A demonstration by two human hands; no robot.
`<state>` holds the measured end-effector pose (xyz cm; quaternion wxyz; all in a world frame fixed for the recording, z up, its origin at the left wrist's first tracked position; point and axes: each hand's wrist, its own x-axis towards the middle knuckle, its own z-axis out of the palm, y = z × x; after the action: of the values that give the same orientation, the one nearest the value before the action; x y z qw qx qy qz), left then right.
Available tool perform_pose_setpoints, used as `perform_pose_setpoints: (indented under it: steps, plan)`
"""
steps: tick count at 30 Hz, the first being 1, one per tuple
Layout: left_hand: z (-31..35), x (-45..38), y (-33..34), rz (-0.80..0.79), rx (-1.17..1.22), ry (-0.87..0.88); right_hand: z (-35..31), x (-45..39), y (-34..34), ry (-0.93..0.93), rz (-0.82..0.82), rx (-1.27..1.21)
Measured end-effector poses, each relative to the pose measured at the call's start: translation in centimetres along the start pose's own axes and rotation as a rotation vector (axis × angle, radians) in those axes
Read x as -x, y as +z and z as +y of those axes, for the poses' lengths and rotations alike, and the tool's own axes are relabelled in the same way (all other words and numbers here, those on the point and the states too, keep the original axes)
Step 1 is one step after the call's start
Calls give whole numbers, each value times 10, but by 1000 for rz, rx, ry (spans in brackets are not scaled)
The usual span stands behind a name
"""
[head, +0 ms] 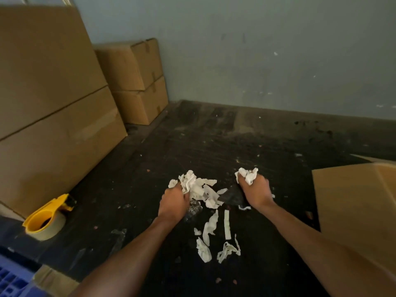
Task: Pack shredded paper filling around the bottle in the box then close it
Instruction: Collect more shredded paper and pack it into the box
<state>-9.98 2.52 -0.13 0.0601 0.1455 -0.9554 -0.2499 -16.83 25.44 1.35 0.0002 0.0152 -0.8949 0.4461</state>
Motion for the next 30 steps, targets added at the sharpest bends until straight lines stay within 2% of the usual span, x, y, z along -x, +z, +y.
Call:
perform_pose_setpoints:
  steps: [7,18,30]
  plan:
    - [45,21,-41,120,112,82,-17,12,-77,-25,169,2]
    - [82,122,-76,236,222,149,-5,104,-191,-16,250,116]
    - [192,191,-59,175,341,249,59,194,-320,113,429,111]
